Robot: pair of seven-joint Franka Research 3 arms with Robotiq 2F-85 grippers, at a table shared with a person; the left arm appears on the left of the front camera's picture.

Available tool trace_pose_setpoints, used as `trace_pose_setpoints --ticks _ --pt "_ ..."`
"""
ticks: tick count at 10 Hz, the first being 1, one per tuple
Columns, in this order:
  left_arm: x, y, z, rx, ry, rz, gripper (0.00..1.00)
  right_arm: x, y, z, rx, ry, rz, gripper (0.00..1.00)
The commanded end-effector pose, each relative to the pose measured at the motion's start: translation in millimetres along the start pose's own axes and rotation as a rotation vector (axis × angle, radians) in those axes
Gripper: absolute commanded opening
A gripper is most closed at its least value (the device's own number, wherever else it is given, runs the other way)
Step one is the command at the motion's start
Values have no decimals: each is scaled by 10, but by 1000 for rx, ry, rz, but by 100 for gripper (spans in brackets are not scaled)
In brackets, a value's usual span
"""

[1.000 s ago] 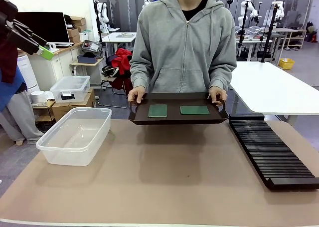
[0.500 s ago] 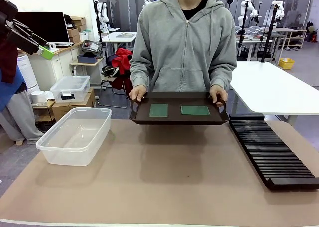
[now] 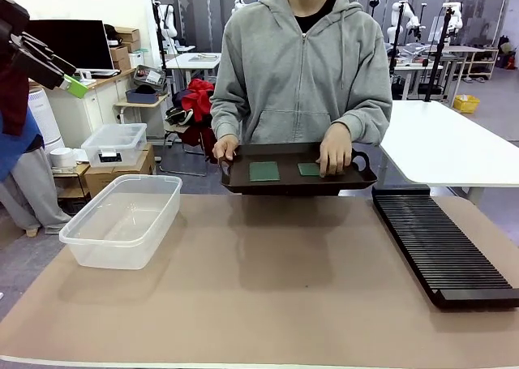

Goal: Sort PCBs into racks and boxes based on the side picked up.
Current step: Pick up the Blank PCB handed by the Human.

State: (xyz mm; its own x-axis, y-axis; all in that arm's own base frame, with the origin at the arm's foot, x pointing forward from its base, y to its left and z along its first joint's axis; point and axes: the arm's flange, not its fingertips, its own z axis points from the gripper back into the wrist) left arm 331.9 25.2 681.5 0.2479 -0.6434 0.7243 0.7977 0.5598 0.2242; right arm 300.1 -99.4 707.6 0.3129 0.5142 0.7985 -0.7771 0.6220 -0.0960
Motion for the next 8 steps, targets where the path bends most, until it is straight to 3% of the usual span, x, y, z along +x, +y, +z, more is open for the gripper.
trace_pose_setpoints --ticks 1,8 --pt "-11 12 6 2 -2 4 100 9 3 -12 11 -9 7 100" --pt "-11 12 6 2 -2 4 100 9 3 -12 11 -9 7 100"
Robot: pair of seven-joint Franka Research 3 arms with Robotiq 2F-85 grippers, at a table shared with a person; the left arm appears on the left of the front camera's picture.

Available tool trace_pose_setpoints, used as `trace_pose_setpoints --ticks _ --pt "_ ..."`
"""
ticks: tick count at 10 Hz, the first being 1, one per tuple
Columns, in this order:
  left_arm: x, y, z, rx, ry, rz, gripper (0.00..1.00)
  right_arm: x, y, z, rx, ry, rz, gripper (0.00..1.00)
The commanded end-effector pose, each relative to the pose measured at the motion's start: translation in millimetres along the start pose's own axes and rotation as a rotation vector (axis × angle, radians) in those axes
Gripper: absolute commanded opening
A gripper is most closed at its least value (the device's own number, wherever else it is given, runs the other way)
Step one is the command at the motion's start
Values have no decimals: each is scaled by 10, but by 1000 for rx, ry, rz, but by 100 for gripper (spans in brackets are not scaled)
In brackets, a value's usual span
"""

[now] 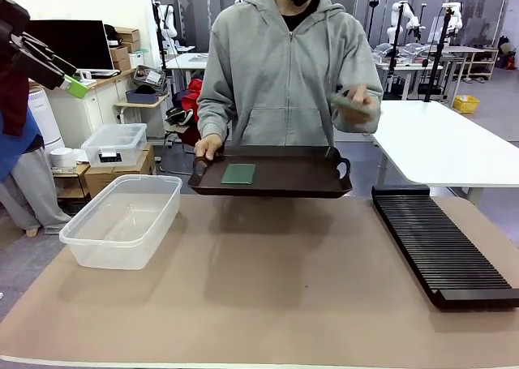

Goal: Sort PCBs into racks and boxes based on the side picked up.
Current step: Pick up the Blank PCB handed by the Human.

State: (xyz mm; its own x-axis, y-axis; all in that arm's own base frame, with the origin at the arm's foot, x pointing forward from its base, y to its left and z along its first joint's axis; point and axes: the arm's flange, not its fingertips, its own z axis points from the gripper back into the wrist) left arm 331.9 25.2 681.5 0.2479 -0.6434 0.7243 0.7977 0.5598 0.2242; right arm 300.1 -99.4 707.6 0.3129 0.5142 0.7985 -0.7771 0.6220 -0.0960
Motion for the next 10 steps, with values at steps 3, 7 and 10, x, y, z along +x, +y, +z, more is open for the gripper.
trace_pose_setpoints --ticks 3,7,10 --pt "-11 12 6 2 -2 4 100 9 3 -12 11 -9 7 100" --pt "-11 12 6 2 -2 4 100 9 3 -12 11 -9 7 100" --pt "-11 12 6 2 -2 4 100 9 3 -12 11 -9 7 100"
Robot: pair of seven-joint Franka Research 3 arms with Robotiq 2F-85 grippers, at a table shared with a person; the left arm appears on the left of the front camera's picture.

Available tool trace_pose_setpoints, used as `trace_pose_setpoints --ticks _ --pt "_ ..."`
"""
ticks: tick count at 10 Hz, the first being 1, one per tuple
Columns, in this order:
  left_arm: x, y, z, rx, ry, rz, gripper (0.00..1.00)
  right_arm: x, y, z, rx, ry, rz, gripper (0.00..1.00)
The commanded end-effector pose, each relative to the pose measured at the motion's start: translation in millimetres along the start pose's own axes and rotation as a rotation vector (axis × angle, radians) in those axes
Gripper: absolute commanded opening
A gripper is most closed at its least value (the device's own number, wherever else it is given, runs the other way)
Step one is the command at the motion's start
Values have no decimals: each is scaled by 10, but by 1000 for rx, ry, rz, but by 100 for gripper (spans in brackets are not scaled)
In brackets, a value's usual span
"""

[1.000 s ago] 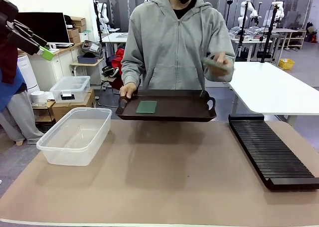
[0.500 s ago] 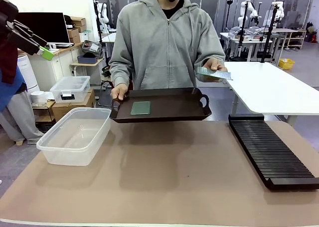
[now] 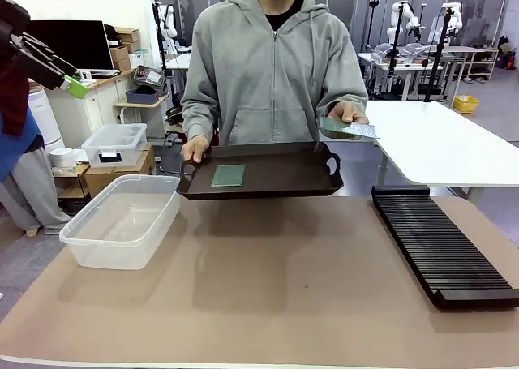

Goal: Sort PCBs into racks and boxes based on the side picked up.
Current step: Pick up the Blank PCB handed by the Human.

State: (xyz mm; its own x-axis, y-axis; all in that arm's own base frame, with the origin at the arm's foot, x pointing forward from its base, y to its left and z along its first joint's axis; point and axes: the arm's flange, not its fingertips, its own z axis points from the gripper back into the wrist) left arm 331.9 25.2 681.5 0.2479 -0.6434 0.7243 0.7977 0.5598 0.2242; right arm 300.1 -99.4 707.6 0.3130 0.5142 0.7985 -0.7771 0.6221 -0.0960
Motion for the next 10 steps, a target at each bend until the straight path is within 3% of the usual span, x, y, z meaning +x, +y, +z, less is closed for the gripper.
trace_pose_setpoints --ticks 1,10 --pt "-11 12 6 2 -2 4 100 10 3 -12 11 -9 7 100" --pt "-11 12 6 2 -2 4 100 10 3 -12 11 -9 7 100"
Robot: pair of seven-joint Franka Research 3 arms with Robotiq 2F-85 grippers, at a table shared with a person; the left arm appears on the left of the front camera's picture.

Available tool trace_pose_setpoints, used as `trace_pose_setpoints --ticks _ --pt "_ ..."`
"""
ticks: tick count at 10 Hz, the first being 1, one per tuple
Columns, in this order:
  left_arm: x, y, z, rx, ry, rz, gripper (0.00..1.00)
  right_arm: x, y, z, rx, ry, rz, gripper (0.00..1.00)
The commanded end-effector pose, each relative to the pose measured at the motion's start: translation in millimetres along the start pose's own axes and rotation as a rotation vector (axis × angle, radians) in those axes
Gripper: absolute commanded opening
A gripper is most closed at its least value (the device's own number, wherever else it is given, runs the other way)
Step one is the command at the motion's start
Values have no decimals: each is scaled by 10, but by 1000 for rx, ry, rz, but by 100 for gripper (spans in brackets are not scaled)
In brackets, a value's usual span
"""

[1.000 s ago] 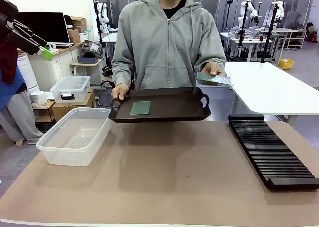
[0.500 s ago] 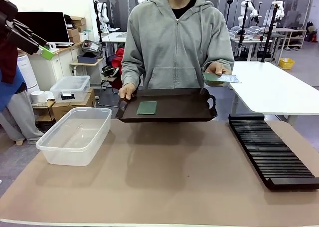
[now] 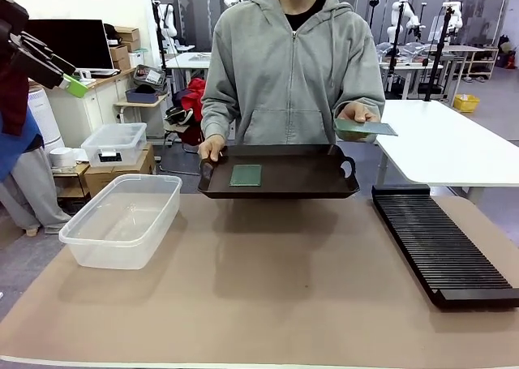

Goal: Sort PCBs into racks and boxes based on the side picked up.
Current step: Pick up the Blank PCB handed by the Human.

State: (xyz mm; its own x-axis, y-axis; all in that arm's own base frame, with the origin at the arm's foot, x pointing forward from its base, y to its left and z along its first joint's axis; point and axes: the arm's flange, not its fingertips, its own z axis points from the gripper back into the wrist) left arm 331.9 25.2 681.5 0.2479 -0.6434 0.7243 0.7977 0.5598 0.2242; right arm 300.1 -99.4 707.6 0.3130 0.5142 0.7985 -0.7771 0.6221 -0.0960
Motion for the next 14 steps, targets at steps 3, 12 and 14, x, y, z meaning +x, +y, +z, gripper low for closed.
trace_pose_setpoints --ticks 3,12,14 --pt "-11 12 6 2 -2 4 100 10 3 -12 11 -9 7 100" --pt "-11 12 6 2 -2 4 100 207 -391 -564 321 48 -495 100" --pt "-11 12 6 2 -2 4 100 155 -646 -868 396 43 -666 100"
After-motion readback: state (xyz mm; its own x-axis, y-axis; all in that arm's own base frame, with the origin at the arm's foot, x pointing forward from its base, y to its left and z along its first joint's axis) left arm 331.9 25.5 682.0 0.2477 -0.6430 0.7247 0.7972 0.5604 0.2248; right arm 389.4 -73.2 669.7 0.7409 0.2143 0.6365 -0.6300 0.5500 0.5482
